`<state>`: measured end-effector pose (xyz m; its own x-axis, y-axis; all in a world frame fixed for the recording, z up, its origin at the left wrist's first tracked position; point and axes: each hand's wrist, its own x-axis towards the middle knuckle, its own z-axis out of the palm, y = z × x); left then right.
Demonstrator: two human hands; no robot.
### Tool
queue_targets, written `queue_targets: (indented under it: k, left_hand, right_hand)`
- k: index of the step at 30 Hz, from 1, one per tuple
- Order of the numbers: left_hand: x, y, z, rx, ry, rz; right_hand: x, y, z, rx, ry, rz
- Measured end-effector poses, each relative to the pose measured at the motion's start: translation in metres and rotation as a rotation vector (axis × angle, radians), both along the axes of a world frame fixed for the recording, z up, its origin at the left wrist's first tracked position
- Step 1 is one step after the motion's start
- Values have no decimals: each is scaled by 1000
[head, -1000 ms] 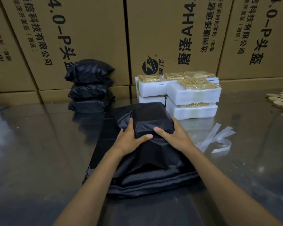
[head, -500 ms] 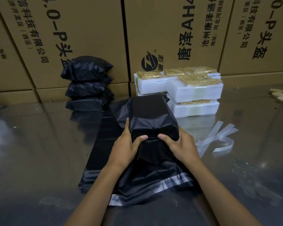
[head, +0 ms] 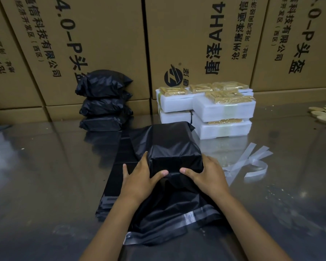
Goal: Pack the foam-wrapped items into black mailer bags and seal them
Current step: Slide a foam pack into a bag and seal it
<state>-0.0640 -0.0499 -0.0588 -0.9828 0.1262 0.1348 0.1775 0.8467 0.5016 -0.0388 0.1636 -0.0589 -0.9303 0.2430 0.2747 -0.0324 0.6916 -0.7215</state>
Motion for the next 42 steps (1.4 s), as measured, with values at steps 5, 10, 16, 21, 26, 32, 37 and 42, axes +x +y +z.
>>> queue_targets:
  k: [5,10,16,21,26,32,37,42]
  left_hand:
    - [2,-5,0,51,-14,-55]
    - [20,-48,13,405,48,-99]
    - [56,-94,16,86,179,-218]
    - [71,-98,22,65,70,-383]
    - [75,-108,18,-45,-159,-504]
    - [83,-84,26,202,87,-457]
    - [89,-63,46,750,264,-222]
    - [85,-57,61,859,432,-151]
  right_hand:
    - [13,7,-2,-37,-17,75]
    - [34,35,1,-309,193,83]
    - [55,76,-3,363,122,185]
    - [60,72,3,630,136,333]
    - [66,64,0,573,199,490]
    - [71,43,6,17,290,423]
    - [76,31,13,-138,394,362]
    - [76,26,29,-393,402,268]
